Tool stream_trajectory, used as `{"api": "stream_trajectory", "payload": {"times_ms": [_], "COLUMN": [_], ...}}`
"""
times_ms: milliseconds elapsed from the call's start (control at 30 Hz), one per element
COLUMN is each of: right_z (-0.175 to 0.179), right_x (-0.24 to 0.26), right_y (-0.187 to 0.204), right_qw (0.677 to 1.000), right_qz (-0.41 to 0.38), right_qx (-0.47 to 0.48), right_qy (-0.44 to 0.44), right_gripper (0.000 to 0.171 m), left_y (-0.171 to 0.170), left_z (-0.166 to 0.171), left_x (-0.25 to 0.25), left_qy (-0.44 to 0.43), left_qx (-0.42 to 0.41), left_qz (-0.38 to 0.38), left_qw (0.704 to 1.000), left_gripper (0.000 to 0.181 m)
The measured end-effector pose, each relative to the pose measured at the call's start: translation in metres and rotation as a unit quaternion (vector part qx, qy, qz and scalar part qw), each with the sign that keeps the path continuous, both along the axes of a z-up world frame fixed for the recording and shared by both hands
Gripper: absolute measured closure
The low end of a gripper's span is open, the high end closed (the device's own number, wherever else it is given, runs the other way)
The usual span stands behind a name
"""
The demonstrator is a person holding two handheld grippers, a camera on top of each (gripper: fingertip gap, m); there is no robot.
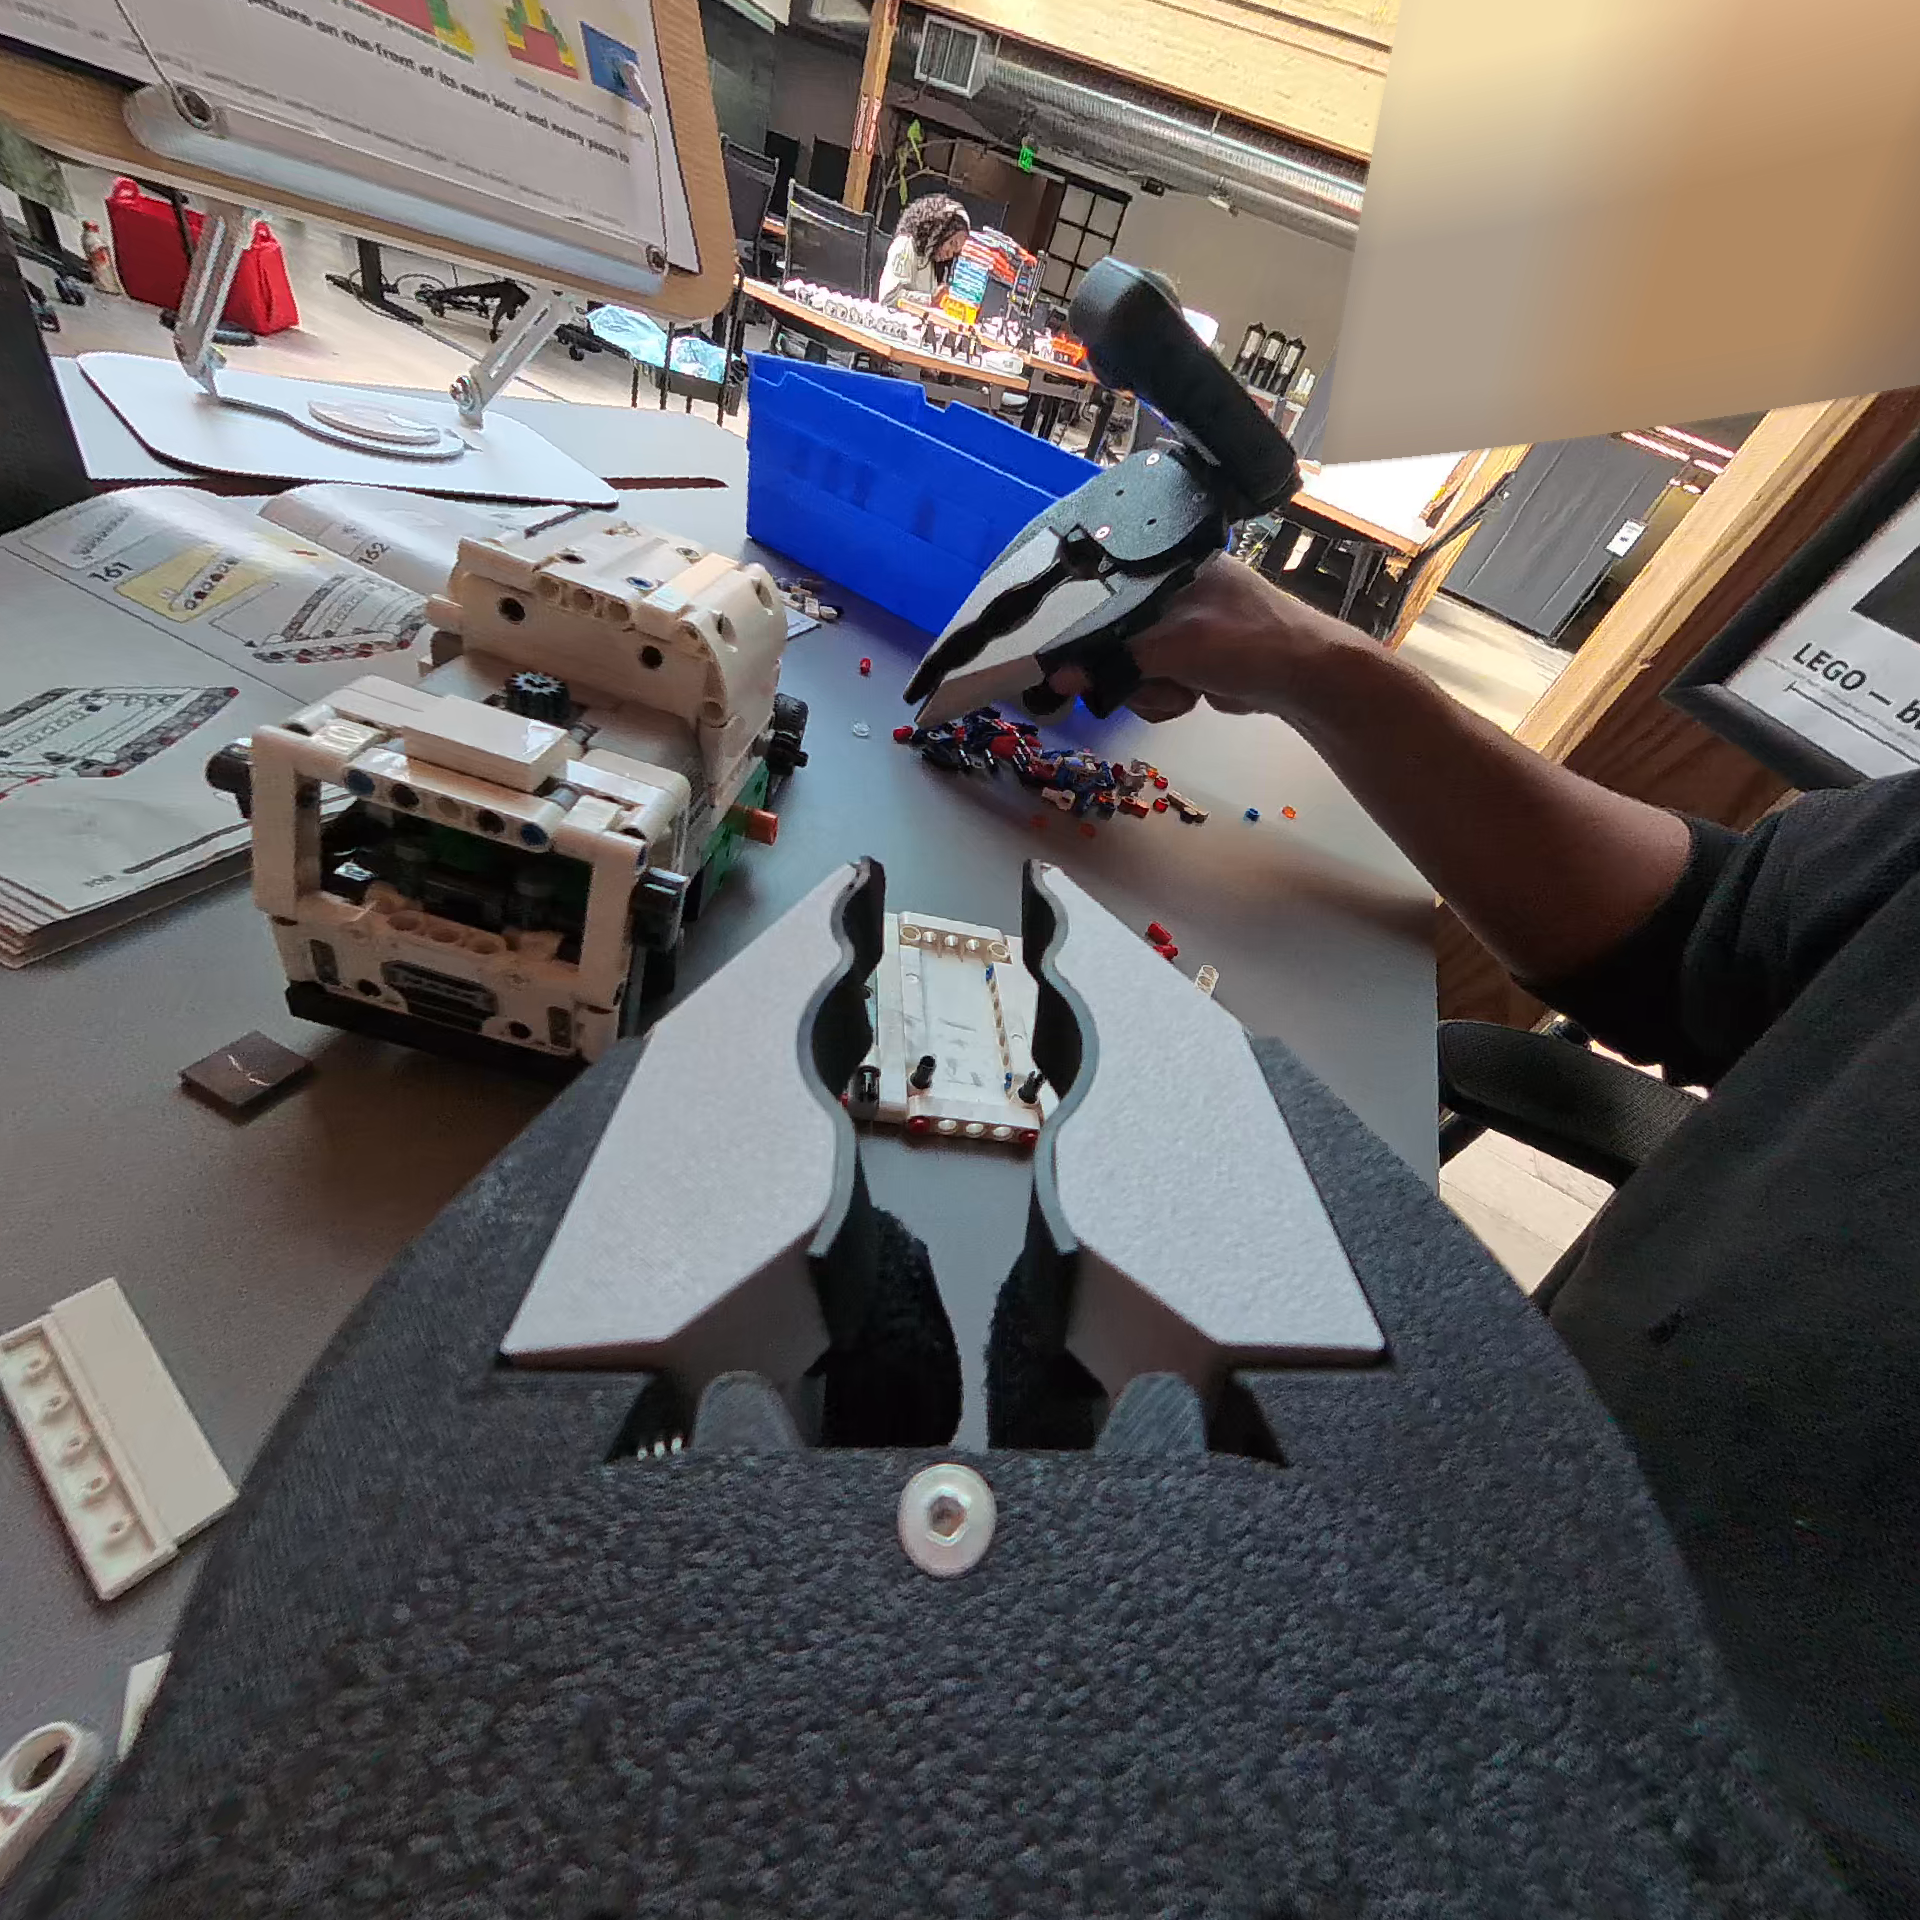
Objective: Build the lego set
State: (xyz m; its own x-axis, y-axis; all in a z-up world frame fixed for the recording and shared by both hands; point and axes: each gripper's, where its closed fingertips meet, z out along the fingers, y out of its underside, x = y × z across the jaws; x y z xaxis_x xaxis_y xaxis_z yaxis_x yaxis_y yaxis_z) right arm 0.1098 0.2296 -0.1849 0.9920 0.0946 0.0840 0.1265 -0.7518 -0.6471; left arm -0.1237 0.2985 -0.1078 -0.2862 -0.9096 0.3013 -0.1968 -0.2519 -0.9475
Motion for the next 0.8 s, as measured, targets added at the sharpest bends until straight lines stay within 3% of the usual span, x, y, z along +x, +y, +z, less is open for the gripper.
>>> {"api": "stream_trajectory", "payload": {"times_ms": [33,500,700,800], "right_z": [-0.003,-0.007,0.050,0.051], "right_x": [0.000,-0.011,-0.080,-0.118], "right_y": [0.001,0.010,0.008,-0.014], "right_qw": [1.000,1.000,0.989,0.983], "right_qz": [0.004,0.012,0.097,0.135], "right_qx": [-0.009,-0.016,0.112,0.118], "right_qy": [-0.001,-0.016,0.023,0.041], "right_gripper": [0.155,0.167,0.167,0.167], "left_y": [0.001,0.000,0.002,-0.002], "left_z": [0.000,0.000,0.001,-0.002], "left_x": [0.000,0.000,0.000,0.001], "left_qy": [0.000,0.001,-0.001,0.004], "left_qx": [-0.002,-0.009,-0.009,0.022], "left_qz": [0.000,-0.005,0.002,0.006], "left_qw": [1.000,1.000,1.000,1.000], "left_gripper": [0.158,0.157,0.157,0.157]}}
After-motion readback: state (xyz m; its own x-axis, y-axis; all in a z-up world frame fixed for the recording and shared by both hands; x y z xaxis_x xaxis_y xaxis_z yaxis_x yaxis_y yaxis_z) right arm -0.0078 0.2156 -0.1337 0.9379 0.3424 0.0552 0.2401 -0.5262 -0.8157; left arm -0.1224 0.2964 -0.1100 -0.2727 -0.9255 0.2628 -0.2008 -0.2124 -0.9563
